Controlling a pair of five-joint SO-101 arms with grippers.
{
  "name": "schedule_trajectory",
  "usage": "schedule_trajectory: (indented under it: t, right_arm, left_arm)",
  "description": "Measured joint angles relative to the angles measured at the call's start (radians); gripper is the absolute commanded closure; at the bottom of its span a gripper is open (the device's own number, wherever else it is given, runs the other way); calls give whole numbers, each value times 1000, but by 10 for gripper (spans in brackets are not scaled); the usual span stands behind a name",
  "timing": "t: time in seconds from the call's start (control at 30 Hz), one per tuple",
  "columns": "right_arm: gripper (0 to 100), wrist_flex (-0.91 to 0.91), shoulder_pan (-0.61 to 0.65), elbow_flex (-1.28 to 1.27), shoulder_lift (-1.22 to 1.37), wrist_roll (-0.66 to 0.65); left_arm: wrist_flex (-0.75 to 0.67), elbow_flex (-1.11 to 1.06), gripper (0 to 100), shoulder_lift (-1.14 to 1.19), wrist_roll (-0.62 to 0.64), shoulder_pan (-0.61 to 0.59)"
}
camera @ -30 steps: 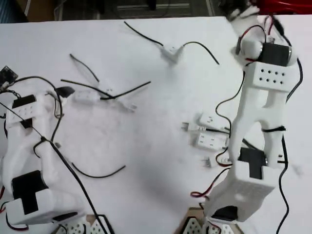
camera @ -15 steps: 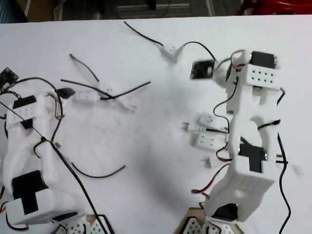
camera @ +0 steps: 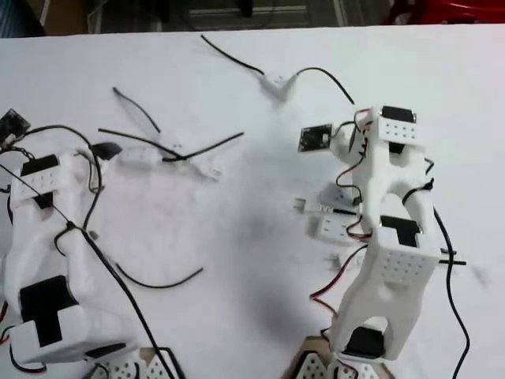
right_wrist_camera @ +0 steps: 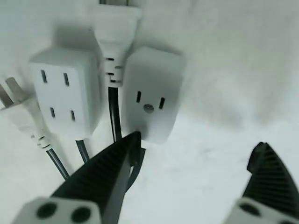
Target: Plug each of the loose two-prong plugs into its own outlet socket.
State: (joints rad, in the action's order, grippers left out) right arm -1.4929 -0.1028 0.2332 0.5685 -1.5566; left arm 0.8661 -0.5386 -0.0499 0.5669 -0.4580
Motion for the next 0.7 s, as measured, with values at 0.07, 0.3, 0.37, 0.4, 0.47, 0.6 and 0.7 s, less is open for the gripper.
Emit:
schedule_trajectory:
  t: [0.07,0.3,0.37,0.4,0.47,0.6,0.7]
  right_arm:
    - [640,0,18,2,5,20]
    - [640,0,121,-74,17,107]
    - [640,9,153,-84,18,135]
    - [641,9,164,-86,18,143]
    - [656,9,173,-86,18,160]
    - [820,11,176,-87,18,170]
    - [920,14,178,-84,18,172]
  left_arm:
    - [-3,0,600,0,0,0]
    - [-3,0,600,0,0,0]
    - [-3,0,600,0,0,0]
    - [-3,0,600,0,0,0]
    - [-3,0,600,0,0,0]
    - [-3,0,600,0,0,0]
    - [-3,0,600,0,0,0]
